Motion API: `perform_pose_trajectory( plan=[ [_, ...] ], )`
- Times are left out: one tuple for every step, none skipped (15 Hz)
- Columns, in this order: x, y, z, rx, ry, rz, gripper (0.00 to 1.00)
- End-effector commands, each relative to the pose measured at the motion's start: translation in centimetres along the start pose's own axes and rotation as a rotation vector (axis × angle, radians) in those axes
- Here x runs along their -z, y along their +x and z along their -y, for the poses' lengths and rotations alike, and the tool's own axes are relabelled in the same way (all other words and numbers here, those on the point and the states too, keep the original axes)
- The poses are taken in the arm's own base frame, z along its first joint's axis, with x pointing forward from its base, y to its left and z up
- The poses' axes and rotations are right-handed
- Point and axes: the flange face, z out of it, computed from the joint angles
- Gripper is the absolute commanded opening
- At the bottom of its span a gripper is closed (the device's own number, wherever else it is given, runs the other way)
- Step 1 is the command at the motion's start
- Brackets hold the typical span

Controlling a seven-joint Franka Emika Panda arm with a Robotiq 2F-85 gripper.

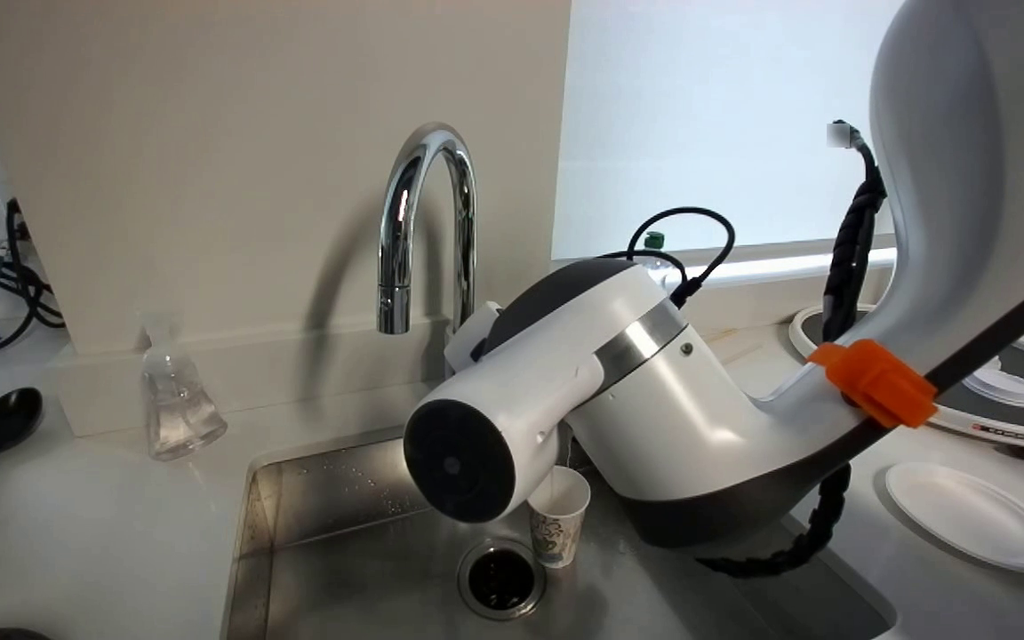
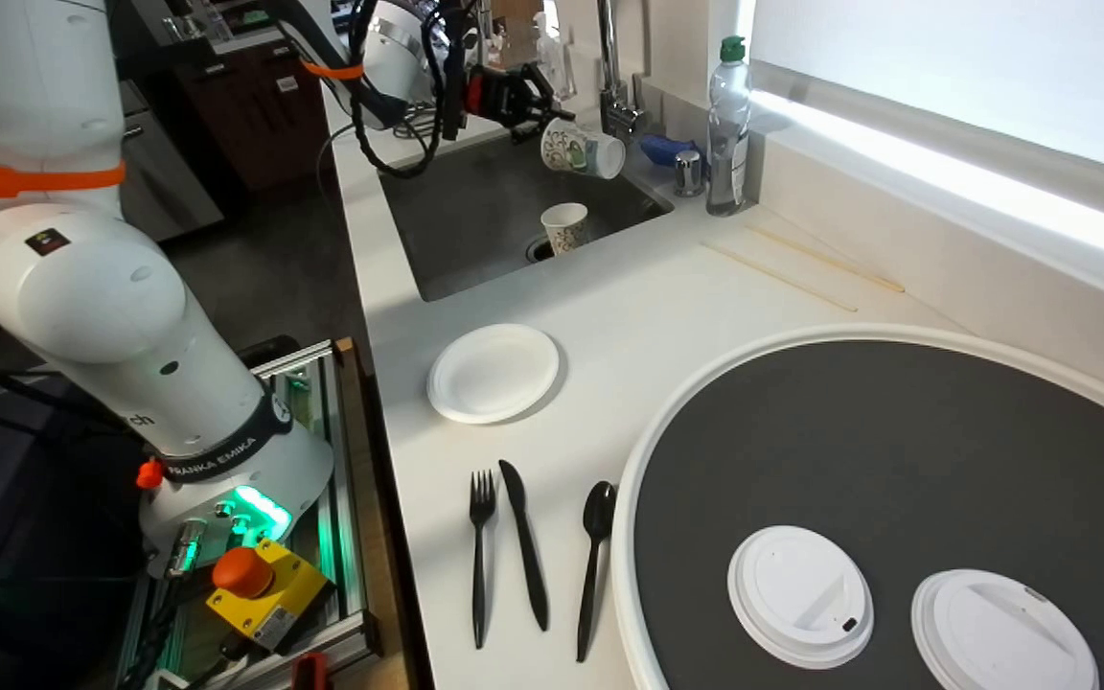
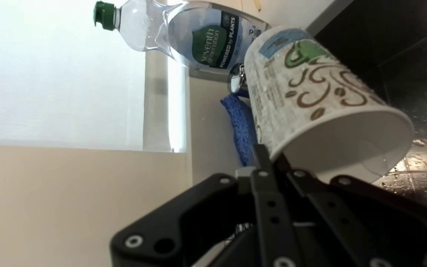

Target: Place the coffee cup in the sink then put the liquid from the cup on the left into the cup on the right.

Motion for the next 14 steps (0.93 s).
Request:
perform_pose_trajectory(
  plan=[
    [-0.17,-0.34,0.17,-0.007,0.015,0.01,0.01],
    [-0.23,-0.35,0.13,-0.011,0.021,0.009,0.01],
    [-0.3,-0.37,0.12,-0.012,0.021,0.01,0.01],
    [-0.34,-0.37,0.11,-0.015,0.024,0.01,0.01],
    [-0.38,-0.36,0.12,-0.019,0.031,0.008,0.01],
    [-0.41,-0.4,0.09,-0.021,0.033,0.009,0.01],
    [-0.47,-0.43,0.06,-0.025,0.038,0.01,0.01],
    [-0.54,-0.54,0.01,-0.029,0.041,0.011,0.01],
    [-0.61,-0.6,-0.06,-0.036,0.047,0.012,0.01],
    [-0.68,-0.63,-0.14,-0.048,0.06,0.01,0.01],
    [-0.76,-0.69,-0.25,-0.064,0.074,0.008,0.01],
    [-0.82,-0.71,-0.31,-0.077,0.087,0.008,0.01],
    [-0.93,-0.77,-0.41,-0.086,0.098,0.006,0.01],
    [-1.02,-0.8,-0.54,-0.103,0.117,0.003,0.01]
  ],
)
